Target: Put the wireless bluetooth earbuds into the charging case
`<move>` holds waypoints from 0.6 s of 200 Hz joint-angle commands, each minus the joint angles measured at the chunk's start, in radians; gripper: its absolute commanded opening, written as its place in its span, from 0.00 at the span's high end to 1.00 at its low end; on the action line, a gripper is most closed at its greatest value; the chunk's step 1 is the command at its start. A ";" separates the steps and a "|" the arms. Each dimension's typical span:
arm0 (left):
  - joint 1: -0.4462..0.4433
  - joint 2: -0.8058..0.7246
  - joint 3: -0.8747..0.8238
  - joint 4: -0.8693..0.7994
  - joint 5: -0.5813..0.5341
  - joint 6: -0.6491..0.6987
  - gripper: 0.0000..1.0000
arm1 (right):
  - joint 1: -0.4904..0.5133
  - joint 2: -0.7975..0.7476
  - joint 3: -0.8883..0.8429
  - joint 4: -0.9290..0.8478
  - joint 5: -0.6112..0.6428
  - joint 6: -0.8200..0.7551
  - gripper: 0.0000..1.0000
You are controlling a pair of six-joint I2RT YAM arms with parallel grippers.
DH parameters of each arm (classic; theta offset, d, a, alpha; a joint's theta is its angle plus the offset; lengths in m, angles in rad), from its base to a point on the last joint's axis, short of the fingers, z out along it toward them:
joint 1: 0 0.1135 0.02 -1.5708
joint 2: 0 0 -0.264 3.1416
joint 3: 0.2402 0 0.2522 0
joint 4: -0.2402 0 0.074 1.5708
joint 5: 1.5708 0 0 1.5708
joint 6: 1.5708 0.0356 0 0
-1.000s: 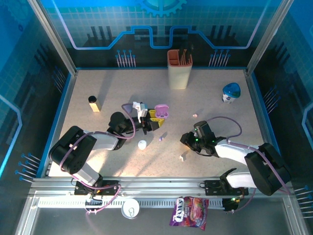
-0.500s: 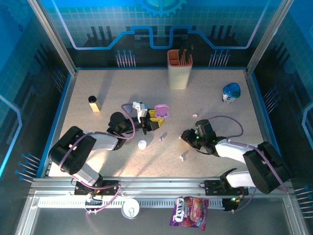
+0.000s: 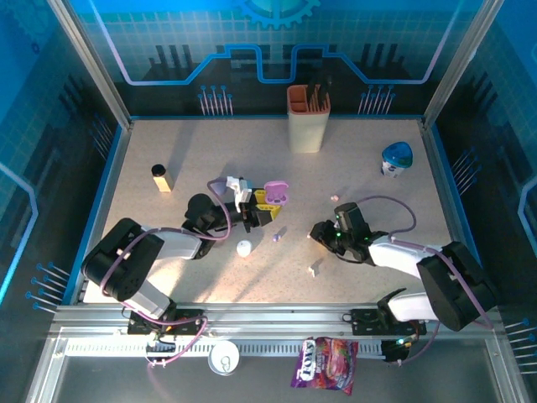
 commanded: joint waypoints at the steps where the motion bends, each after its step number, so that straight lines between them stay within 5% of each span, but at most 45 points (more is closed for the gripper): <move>1: 0.012 -0.030 -0.016 0.034 0.010 0.032 0.65 | -0.011 0.046 0.047 -0.008 -0.021 -0.028 0.65; 120: 0.019 -0.040 -0.047 0.034 -0.008 0.038 0.65 | -0.030 0.207 0.188 -0.033 -0.109 -0.155 0.63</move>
